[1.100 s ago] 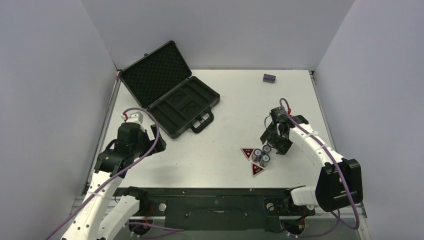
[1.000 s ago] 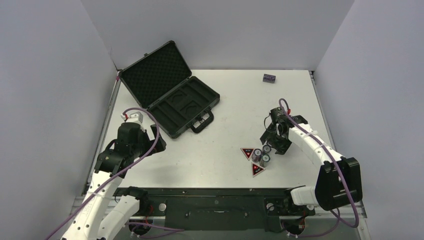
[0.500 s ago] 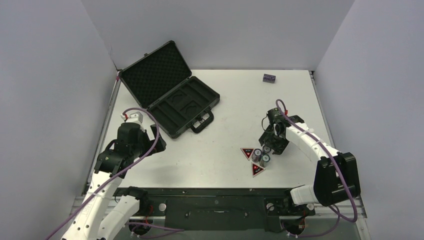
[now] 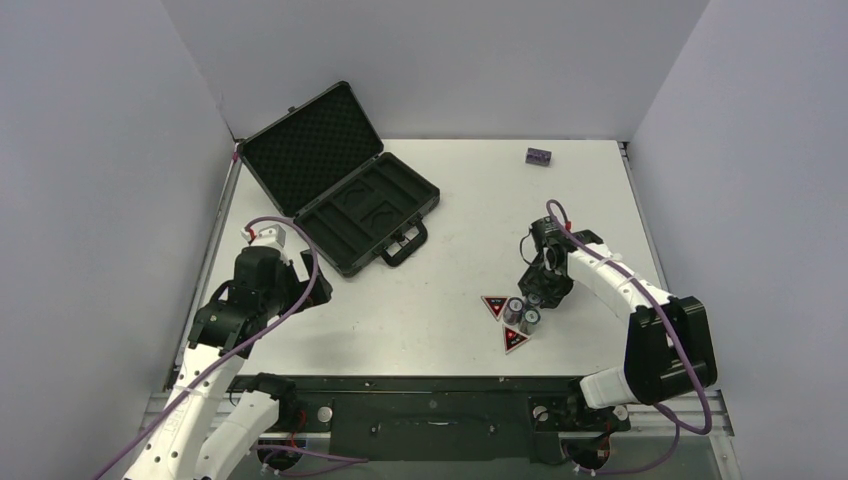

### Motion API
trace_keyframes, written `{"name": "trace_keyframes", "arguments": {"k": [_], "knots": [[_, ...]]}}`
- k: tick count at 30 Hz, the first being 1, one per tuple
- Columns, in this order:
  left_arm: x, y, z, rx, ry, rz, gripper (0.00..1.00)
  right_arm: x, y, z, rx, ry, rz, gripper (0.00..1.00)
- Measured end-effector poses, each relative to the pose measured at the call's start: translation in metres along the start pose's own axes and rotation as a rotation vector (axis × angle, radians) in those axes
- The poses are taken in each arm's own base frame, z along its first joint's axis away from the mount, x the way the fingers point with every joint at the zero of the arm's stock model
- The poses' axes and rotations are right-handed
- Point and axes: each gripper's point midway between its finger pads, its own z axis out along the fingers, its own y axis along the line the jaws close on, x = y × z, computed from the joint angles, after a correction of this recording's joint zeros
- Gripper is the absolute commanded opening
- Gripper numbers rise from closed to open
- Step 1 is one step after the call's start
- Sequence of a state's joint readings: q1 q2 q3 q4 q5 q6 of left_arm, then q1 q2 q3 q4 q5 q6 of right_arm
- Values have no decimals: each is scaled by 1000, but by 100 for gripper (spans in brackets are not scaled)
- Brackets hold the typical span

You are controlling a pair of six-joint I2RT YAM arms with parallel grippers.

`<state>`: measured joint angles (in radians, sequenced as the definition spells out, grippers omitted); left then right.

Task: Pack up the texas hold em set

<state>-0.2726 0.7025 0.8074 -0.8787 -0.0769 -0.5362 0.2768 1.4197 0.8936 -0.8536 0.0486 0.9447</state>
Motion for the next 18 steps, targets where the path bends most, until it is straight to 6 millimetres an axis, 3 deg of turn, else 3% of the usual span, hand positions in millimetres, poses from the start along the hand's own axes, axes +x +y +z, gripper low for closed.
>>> {"name": "trace_keyframes", "arguments": {"k": [7,12,18], "knots": [[0,0,0,-1,1,0,96,0,0,0,4,-6,-22,0],[1,0,1,-3,6,0,96,-6,-4,-6,30,-25,-41,0],[0,1,1,-3,6,-3,96,-29,5,-28,23,-92,-66,0]]}}
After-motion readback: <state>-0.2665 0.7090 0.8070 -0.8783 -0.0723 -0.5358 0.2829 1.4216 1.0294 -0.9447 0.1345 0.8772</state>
